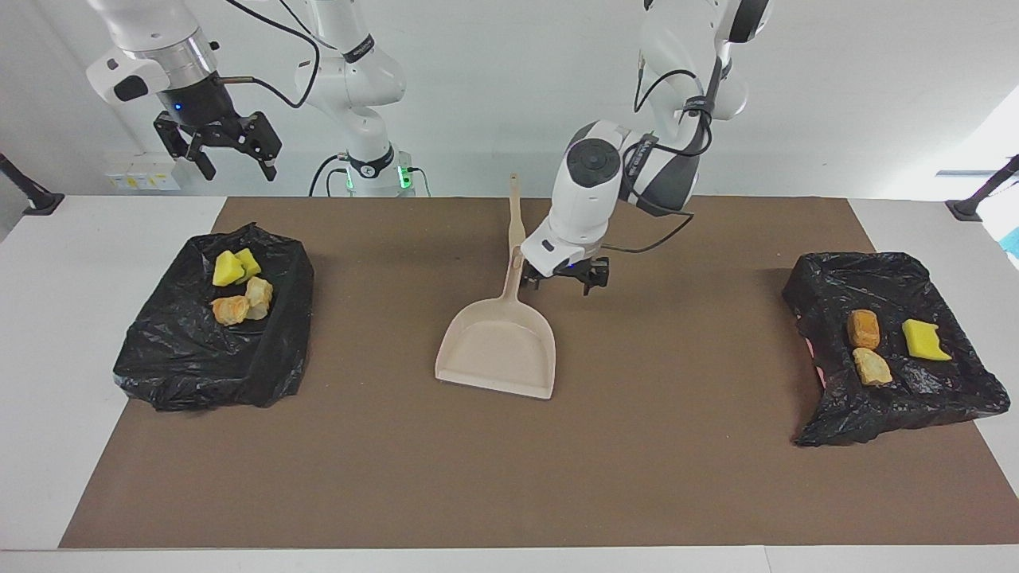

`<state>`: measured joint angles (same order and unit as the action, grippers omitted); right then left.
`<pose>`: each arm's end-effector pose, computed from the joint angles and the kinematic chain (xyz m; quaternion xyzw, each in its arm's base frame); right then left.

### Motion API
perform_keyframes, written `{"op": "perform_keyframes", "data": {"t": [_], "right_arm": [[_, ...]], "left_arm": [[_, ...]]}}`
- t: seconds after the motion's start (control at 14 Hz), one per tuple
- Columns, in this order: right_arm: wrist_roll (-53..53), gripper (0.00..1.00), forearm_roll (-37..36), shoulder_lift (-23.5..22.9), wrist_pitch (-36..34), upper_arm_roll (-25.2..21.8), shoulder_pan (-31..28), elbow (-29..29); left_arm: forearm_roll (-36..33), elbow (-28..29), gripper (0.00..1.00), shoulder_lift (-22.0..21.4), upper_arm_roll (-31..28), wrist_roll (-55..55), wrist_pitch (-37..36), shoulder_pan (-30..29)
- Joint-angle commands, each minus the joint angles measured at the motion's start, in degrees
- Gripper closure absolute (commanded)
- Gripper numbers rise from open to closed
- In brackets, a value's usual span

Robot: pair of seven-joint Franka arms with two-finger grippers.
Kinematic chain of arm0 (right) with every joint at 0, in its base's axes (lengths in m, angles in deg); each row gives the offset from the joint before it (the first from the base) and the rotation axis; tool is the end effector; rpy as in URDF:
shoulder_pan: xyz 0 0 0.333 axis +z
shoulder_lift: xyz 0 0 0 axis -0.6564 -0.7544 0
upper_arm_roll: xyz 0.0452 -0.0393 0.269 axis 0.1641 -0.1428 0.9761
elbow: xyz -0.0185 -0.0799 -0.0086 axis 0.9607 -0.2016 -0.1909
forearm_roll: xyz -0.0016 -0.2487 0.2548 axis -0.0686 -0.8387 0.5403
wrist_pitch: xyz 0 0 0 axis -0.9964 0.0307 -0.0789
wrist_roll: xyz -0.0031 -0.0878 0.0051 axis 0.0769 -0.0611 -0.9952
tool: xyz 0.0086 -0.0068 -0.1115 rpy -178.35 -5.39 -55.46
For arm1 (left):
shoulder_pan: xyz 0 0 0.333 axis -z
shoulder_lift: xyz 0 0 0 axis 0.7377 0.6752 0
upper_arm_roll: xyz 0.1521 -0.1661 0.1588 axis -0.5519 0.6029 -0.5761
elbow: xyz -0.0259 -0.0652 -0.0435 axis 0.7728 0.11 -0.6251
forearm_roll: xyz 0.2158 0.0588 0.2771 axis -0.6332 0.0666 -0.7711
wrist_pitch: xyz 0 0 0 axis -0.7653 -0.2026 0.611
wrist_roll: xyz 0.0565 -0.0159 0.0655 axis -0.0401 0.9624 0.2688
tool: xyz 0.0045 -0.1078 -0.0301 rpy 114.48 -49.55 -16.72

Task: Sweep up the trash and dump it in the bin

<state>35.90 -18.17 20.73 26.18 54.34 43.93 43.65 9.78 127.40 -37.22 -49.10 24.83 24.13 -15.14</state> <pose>0.4703 -0.0380 0.6125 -0.9995 0.0302 -0.0063 0.0114 0.4944 -0.3297 0.4028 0.9959 -0.0733 -0.0499 0.0166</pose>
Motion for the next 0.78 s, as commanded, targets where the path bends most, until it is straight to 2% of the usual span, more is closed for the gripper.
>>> {"op": "perform_keyframes", "data": {"t": [0.0, 0.14, 0.36, 0.71], "right_arm": [[-1.85, 0.00, -0.94, 0.09, -0.42, 0.30, -0.27, -0.48], [-1.76, 0.00, -1.03, 0.09, -0.42, 0.30, -0.27, -0.48], [-1.76, 0.00, -1.03, 0.09, -0.42, 0.30, -0.27, -0.57], [-1.76, 0.00, -1.12, 0.09, -0.42, 0.30, -0.27, -0.48]], "left_arm": [[0.44, 0.50, 0.00, -1.86, -1.39, -0.68, -1.37, -3.37], [0.44, 0.50, 0.00, -3.27, -3.24, -3.30, -1.28, -6.10], [0.44, 0.50, 0.00, -5.55, -4.56, -12.87, -1.19, -11.02], [0.44, 0.50, 0.00, -9.07, -4.74, -22.99, -1.98, -20.16]]}}
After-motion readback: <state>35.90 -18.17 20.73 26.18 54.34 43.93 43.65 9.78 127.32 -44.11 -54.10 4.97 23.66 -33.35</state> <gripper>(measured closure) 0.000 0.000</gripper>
